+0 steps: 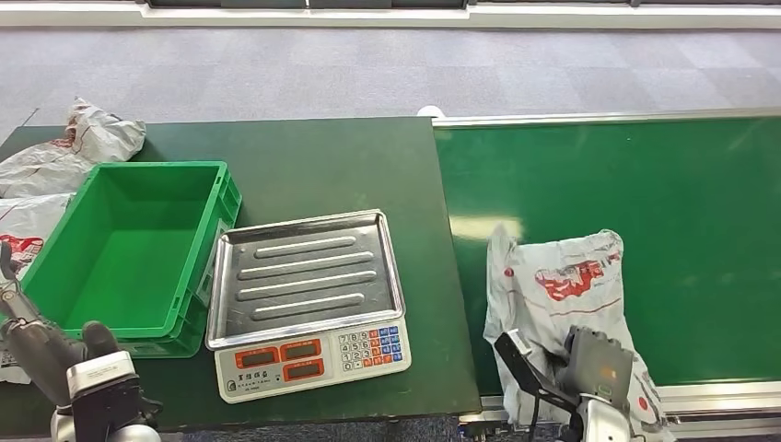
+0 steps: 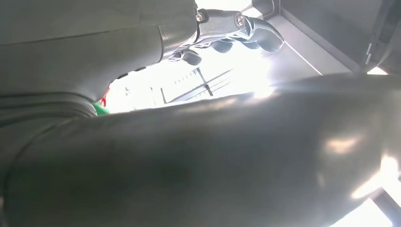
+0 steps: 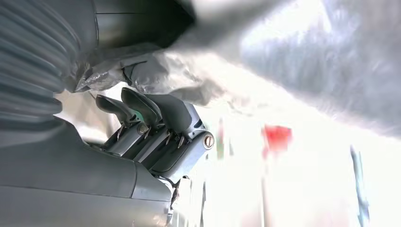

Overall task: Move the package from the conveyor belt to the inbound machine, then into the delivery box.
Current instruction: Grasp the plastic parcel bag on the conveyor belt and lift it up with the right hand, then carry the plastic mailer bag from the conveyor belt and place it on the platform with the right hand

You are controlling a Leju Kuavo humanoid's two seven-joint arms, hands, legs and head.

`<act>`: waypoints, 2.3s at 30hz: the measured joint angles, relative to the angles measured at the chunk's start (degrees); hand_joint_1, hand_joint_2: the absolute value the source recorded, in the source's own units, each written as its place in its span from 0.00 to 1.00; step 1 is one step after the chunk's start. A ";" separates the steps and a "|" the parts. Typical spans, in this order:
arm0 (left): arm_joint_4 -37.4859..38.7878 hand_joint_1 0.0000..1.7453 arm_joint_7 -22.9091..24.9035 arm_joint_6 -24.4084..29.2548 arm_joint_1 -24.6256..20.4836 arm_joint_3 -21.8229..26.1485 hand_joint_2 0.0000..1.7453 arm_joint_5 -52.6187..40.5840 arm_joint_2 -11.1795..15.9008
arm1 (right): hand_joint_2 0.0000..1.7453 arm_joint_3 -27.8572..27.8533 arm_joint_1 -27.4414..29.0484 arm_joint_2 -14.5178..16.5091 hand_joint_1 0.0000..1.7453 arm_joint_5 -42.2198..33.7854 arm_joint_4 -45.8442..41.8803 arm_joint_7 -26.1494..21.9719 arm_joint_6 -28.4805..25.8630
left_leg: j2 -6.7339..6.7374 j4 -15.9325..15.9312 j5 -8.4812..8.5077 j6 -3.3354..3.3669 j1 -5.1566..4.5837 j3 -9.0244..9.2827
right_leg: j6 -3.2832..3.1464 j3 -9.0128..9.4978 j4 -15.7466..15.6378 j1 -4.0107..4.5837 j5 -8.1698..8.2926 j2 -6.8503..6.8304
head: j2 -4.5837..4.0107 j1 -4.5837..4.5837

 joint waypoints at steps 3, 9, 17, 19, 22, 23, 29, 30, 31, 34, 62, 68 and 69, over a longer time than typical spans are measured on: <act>0.39 0.00 -0.52 0.00 -0.34 -0.51 0.00 0.00 -0.53 | 1.00 4.65 -5.48 -1.80 1.00 1.95 -4.81 1.09 0.18 | 0.02 0.01 0.05 0.00 -0.03 -0.06 | 0.01 -0.06 0.06 -0.04 0.04 0.01 | 0.00 0.01; 1.45 0.00 -1.24 0.09 -1.22 -1.43 0.00 0.49 -1.72 | 1.00 18.63 -22.71 -4.99 1.00 1.15 -5.87 1.10 3.02 | 0.07 0.05 0.25 -0.08 -0.07 -0.07 | -0.01 -0.34 0.18 -0.06 0.17 0.12 | 0.00 0.01; 2.73 0.00 -2.76 0.05 -1.58 -1.66 0.00 3.17 -1.68 | 1.00 34.18 -36.75 -5.31 1.00 -5.91 -0.08 -1.42 6.16 | -0.26 0.05 0.43 -0.16 -0.07 -0.34 | -0.12 -0.68 0.35 -0.07 0.23 -0.19 | 0.00 -0.01; 3.05 0.00 -2.96 -0.11 -1.72 -1.68 0.00 3.46 -1.68 | 1.00 37.75 -38.80 -5.01 1.00 -7.52 1.58 -1.92 6.75 | -0.38 0.05 0.48 -0.19 -0.07 -0.20 | -0.13 -0.70 0.34 -0.06 0.22 -0.28 | 0.00 -0.01; 3.44 0.00 -2.98 -0.53 -1.88 -1.69 0.00 3.60 -1.69 | 1.00 41.09 -40.64 -4.24 1.00 -11.32 3.76 -4.46 8.09 | -0.59 0.06 0.56 -0.23 -0.07 -0.38 | -0.13 -0.73 0.36 -0.07 0.23 -0.45 | 0.00 0.01; 3.57 0.00 -2.98 -0.63 -2.04 -1.69 0.00 3.58 -1.72 | 1.00 42.14 -41.38 -3.62 1.00 -12.57 4.84 -5.34 8.43 | -0.56 0.05 0.56 -0.24 -0.07 -0.45 | -0.13 -0.74 0.36 -0.07 0.23 -0.44 | 0.00 0.01; 4.30 0.00 -2.90 -0.42 -3.34 -1.67 0.00 3.40 -2.05 | 1.00 49.69 -44.50 2.24 1.00 -19.87 12.80 -10.10 10.02 | -0.57 0.05 0.61 -0.31 -0.05 -0.37 | -0.14 -0.86 0.42 -0.05 0.23 -0.42 | 0.00 -0.01; 4.32 0.00 -2.90 -0.20 -3.33 -1.66 0.00 3.51 -2.05 | 1.00 50.55 -44.82 3.22 1.00 -20.94 13.93 -10.90 10.62 | -0.57 0.04 0.61 -0.31 -0.05 -0.39 | -0.15 -0.88 0.44 -0.05 0.23 -0.43 | 0.00 0.00; 4.31 0.00 -2.93 0.04 -3.31 -1.63 0.00 3.73 -2.05 | 1.00 51.45 -45.09 4.29 1.00 -22.10 15.08 -11.77 11.30 | -0.56 0.04 0.61 -0.32 -0.04 -0.40 | -0.16 -0.90 0.46 -0.05 0.23 -0.42 | 0.00 -0.01; 4.01 0.00 -3.31 0.63 -3.12 -1.40 0.00 5.08 -2.05 | 1.00 54.08 -45.54 7.45 1.00 -25.63 17.92 -14.07 13.09 | -0.55 0.04 0.61 -0.32 -0.04 -0.43 | -0.19 -0.95 0.48 -0.05 0.22 -0.41 | 0.00 -0.02; 1.16 0.00 -5.19 1.54 -0.76 0.61 0.00 7.55 -1.65 | 0.00 65.91 -52.54 11.94 0.00 -25.00 34.76 0.95 19.32 | -0.58 0.06 0.64 -0.36 -0.05 -0.47 | -0.26 -0.99 0.47 -0.05 0.24 -0.43 | 0.00 -0.01; 1.10 0.00 -5.36 1.53 -0.35 0.61 0.00 6.56 -1.56 | 0.00 66.77 -54.19 11.29 0.00 -19.18 36.49 3.73 20.64 | -0.58 0.07 0.65 -0.36 -0.06 -0.47 | -0.26 -1.00 0.47 -0.05 0.24 -0.43 | 0.00 -0.01; 1.10 0.00 -5.58 1.66 -0.27 0.61 0.00 6.04 -1.57 | 0.00 66.81 -54.60 11.09 0.00 -18.04 36.64 4.63 20.43 | -0.58 0.07 0.65 -0.36 -0.06 -0.47 | -0.27 -1.00 0.47 -0.05 0.25 -0.43 | 0.00 -0.01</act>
